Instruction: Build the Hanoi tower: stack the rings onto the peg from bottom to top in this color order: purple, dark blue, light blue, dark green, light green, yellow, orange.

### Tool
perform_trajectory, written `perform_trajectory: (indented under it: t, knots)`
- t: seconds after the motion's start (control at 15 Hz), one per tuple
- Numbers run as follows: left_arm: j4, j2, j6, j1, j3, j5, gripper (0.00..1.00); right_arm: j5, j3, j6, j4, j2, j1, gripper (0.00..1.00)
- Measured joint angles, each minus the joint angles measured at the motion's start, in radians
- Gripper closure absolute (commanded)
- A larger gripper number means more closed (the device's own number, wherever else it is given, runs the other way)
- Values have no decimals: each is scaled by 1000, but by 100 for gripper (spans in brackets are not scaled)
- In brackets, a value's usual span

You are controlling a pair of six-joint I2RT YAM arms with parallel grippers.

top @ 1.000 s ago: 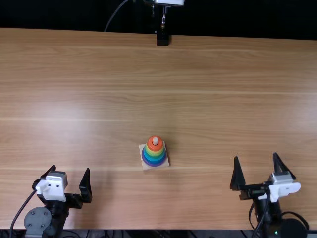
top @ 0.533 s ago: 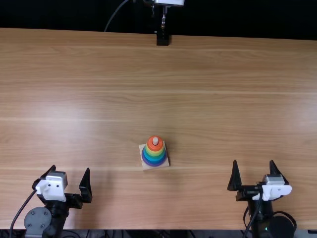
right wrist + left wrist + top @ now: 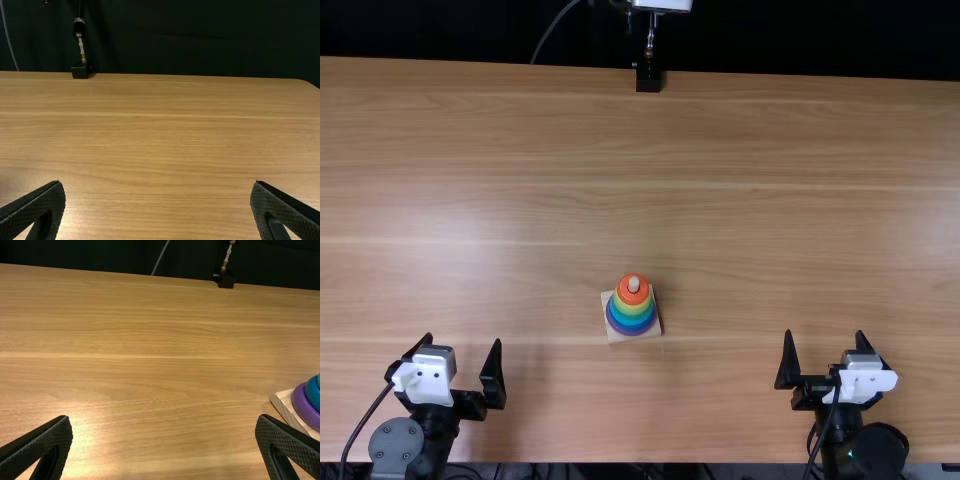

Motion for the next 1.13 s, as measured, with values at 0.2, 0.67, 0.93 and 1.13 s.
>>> perform_trajectory:
  t: [0.2,0.67,0.93,1.13]
  knots:
    - [0,0,0,0,0,0,0,1,9,-1,-53,0,-2,0]
    - [0,0,0,0,0,0,0,4,13,0,-66,0,-2,0]
    - [0,0,0,0,0,0,0,4,13,0,-66,0,-2,0]
    - [0,0,0,0,0,0,0,4,13,0,-66,0,-2,0]
